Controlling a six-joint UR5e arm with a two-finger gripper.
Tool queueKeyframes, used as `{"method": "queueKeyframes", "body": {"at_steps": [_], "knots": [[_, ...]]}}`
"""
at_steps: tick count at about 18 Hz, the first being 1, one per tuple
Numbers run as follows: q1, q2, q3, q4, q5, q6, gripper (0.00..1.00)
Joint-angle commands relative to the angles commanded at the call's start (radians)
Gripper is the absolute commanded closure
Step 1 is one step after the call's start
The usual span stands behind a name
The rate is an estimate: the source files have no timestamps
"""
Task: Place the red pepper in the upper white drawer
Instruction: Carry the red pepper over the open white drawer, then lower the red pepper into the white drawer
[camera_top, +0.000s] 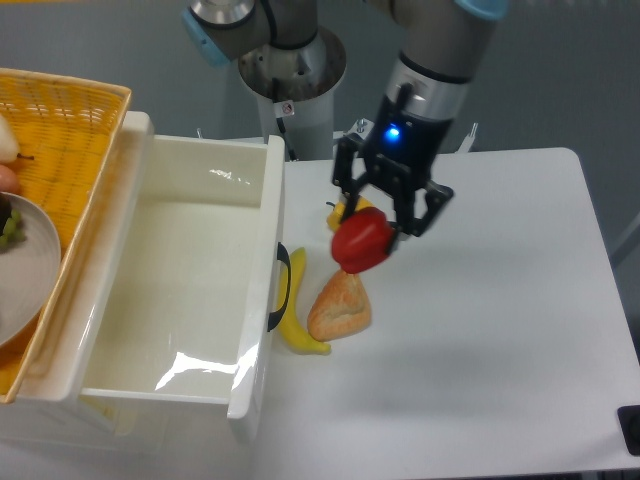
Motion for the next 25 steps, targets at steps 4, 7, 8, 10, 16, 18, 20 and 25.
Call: {"method": "queueKeyframes", "body": {"at_steps": [4,7,8,10,16,18,20,25], "knots": [[-0.078,0.003,-0.026,0.003,0.005,0.009,0.82],[-0.121,0.003,-0.044,0.005,0.008,0.012,0.82],[-0.137,0.003,-0.052,0.006,0.009,0.012,0.82],[-0.158,0.005,-0.06,0.006,0.009,0.021,0.82],[-0.2,-0.003,-0.068,0.005,0.015,0.063,0.82],[-0.203,-0.011,-0.068,0.005,0.032,0.074,0.82],[-0.218,-0.015,-0.074,0.003,0.049,0.098,0.82],[-0.23,-0.034,-0.083,0.005,0.055,0.106,0.82]]}}
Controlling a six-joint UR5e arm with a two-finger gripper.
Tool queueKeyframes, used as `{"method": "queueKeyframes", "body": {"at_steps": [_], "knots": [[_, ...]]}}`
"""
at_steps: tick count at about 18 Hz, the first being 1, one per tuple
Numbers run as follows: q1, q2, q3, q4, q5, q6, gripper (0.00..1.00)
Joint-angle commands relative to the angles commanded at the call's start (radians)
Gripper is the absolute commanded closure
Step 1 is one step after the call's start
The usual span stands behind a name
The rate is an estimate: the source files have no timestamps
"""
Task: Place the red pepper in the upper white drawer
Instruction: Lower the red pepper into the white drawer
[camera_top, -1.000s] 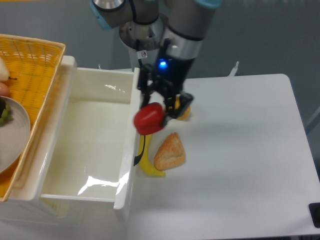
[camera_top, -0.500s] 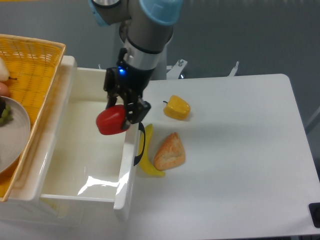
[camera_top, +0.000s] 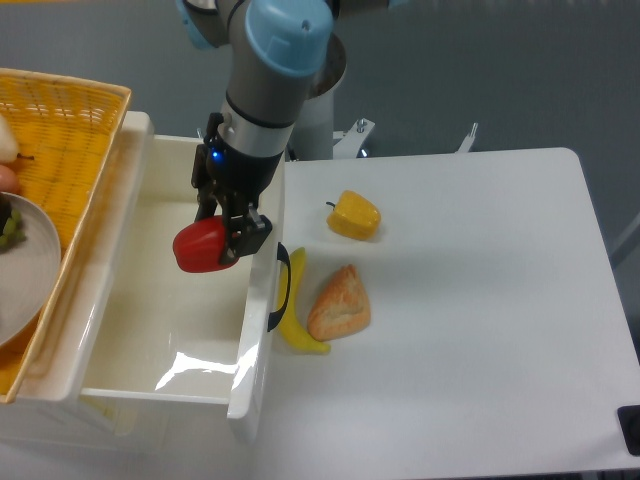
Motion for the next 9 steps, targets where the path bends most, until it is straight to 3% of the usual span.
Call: {"method": "queueKeyframes", "body": {"at_steps": [9], "knots": [[-0.054,-0.063,-0.012,0.035,0.051,0.0,0.82]]}}
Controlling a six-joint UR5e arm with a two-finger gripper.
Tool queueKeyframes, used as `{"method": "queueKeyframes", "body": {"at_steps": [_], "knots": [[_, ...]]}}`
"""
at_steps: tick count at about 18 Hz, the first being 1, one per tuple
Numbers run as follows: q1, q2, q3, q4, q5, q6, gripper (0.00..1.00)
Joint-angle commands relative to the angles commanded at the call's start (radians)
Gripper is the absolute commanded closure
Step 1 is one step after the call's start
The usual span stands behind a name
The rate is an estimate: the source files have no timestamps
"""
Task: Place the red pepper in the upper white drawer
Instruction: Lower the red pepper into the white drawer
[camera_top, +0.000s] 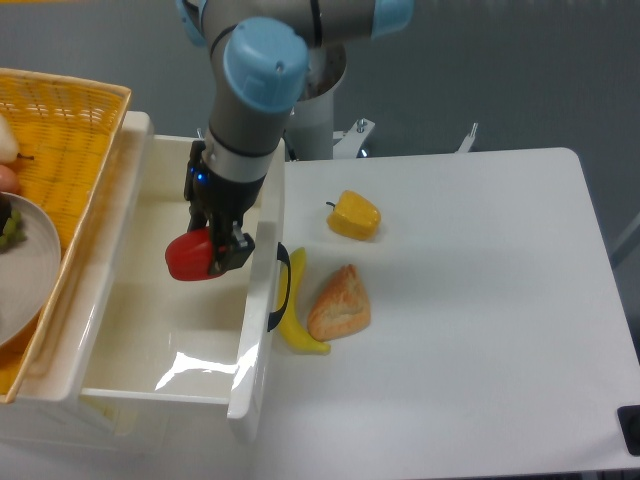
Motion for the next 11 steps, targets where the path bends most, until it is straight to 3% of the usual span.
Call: {"method": "queueKeyframes", "body": {"at_steps": [3,11], "knots": [[-0.009,-0.017,-0.003,0.034,0.002,0.0,0.82],[-0.029,-0.041,-0.003,0.045,0.029,0.0,0.8]]}}
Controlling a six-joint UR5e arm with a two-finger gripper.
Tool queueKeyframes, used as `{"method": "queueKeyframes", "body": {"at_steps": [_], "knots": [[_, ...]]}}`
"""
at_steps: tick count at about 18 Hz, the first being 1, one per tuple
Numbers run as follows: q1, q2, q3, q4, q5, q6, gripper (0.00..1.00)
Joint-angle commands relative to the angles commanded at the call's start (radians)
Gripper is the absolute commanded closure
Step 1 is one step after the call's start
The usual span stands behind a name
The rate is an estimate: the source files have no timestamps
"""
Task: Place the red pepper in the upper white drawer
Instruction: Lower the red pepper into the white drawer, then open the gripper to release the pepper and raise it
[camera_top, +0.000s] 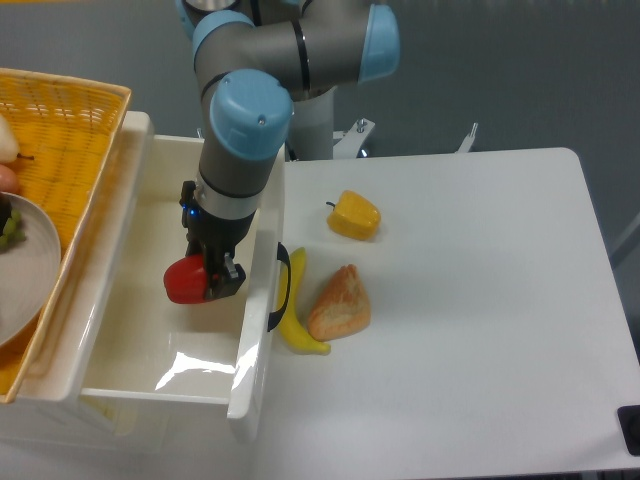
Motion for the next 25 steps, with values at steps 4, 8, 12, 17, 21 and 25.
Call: {"method": "queueKeyframes", "body": {"at_steps": [4,8,12,17,21,25], "knots": [[-0.002,-0.002,-0.009,0.002,0.003,-0.003,0.77],[-0.003,-0.002,-0.011,0.002,0.003,-0.002,0.59],[-0.003,-0.002,-0.014,0.002,0.005,-0.003,0.5],[-0.012,-0.008,-0.014,0.003,0.006,-0.003,0.32],[-0.038,-0.012,-0.017,0.012,0.052,-0.009,0.23],[-0.04,-0.018,-0.017,0.028,0.054,-0.009,0.21]]}}
